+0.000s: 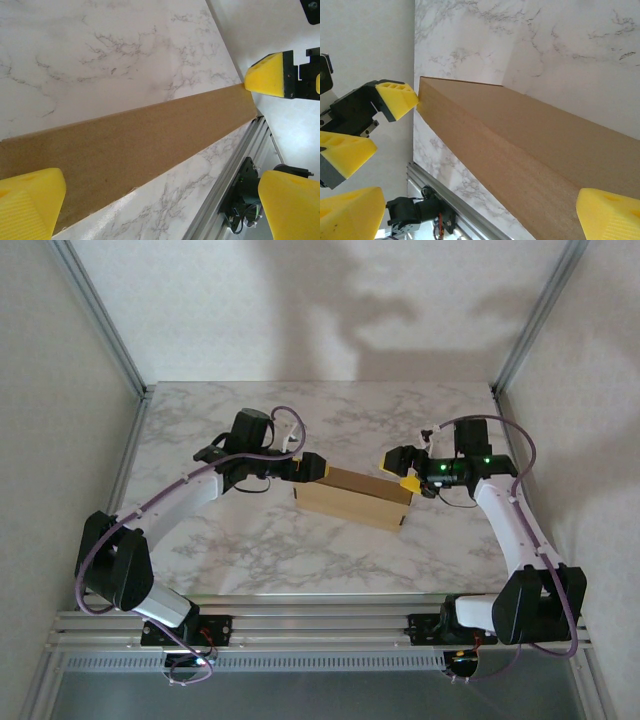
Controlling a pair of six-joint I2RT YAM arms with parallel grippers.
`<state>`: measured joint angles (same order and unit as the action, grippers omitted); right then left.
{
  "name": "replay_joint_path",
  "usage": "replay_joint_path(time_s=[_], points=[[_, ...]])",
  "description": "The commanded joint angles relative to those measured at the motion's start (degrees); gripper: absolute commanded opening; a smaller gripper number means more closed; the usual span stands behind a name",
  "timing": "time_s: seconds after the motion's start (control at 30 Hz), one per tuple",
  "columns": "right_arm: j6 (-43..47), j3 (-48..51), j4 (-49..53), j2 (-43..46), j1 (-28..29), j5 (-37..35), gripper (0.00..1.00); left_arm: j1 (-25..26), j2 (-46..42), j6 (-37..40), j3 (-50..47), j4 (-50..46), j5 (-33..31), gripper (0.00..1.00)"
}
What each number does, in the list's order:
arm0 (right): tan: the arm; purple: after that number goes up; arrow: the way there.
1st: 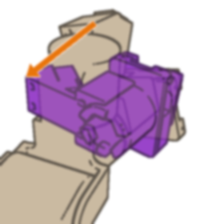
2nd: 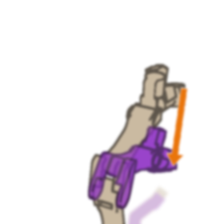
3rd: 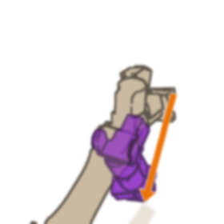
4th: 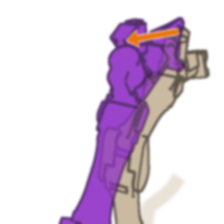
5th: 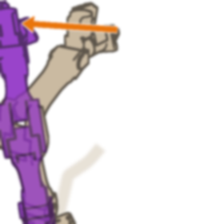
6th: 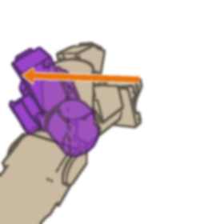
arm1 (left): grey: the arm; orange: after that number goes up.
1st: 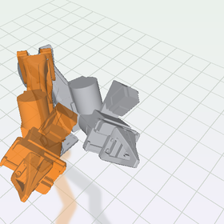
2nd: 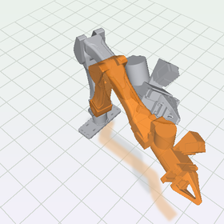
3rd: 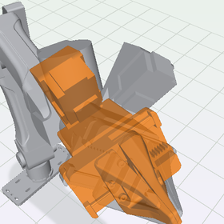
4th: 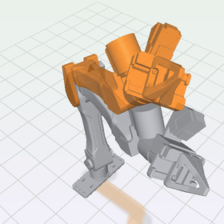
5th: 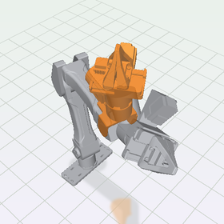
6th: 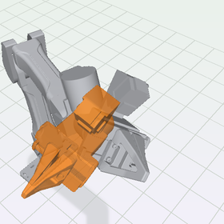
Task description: Fold the paper box
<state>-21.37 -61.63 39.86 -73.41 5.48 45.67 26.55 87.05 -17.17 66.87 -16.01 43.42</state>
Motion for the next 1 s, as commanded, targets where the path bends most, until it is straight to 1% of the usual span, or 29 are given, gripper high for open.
replay_joint_path(time_s=[0.0,0.1,0.23,0.4,0.47,0.53,0.6,0.7,0.8,0.9,0.97], points=[[1.18,3.19,5.63,-1.11,0.46,-7.61,0.99,0.44,2.55,-0.94,-3.62,-5.18,-4.53,0.99],[1.70,4.53,6.11,-1.56,0.45,-9.12,0.99,0.43,2.26,-0.77,-5.11,-4.67,-5.30,0.99],[1.53,5.26,5.51,-0.58,0.56,-8.99,0.99,0.39,1.17,-1.76,-7.96,-1.80,-4.14,0.99],[2.51,0.30,3.63,2.06,0.71,-5.77,0.99,0.30,-0.88,-1.99,-5.30,-0.98,-3.01,0.99],[3.35,-2.44,3.03,3.02,1.32,-6.33,0.99,-0.17,-1.72,-2.39,-3.34,-0.01,-2.74,0.99],[6.01,-5.46,3.91,3.22,3.16,-10.89,0.99,-0.69,-2.45,-3.60,-2.31,2.44,-2.52,0.99],[9.26,-8.80,4.74,2.39,5.75,-17.13,0.99,-1.38,-3.17,-5.22,-1.54,6.44,-1.64,0.99],[13.81,-13.18,6.41,0.34,9.44,-20.96,0.99,-2.06,-4.27,-7.49,-0.33,12.15,-1.07,0.99],[17.79,-17.27,8.75,-1.86,13.09,-24.11,0.99,-2.57,-5.90,-8.21,0.42,15.90,-0.55,0.99],[22.74,-20.52,11.48,-4.50,17.73,-29.89,0.99,-3.20,-8.30,-7.21,-0.25,17.06,-1.01,0.99],[26.10,-22.29,12.96,-6.65,20.69,-33.36,0.99,-3.65,-10.80,-5.62,-2.18,16.90,-2.76,0.99]])
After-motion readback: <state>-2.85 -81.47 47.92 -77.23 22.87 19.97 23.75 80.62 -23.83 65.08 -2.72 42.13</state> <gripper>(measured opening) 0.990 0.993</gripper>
